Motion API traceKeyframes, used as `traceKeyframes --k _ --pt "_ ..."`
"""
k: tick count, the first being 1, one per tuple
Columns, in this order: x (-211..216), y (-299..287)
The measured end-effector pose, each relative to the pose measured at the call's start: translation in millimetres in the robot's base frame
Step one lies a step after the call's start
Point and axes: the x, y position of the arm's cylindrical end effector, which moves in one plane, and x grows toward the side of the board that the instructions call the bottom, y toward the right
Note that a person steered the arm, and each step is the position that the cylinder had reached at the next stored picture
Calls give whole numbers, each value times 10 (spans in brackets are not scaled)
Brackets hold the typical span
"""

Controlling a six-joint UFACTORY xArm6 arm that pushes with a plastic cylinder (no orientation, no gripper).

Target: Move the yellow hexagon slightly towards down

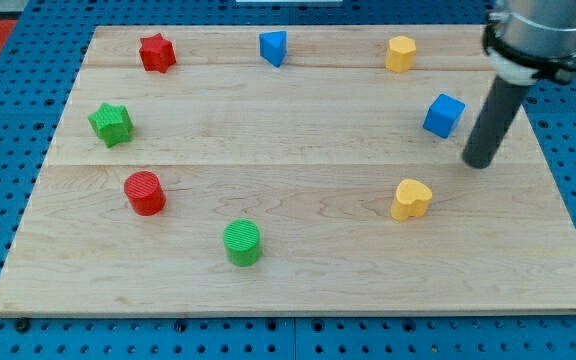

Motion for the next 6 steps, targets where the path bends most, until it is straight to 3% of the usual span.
traceKeyframes --k 1,3,5,6 --pt "-722 491" --pt "-1928 104" --pt "-2025 -909" --pt "-1922 -903"
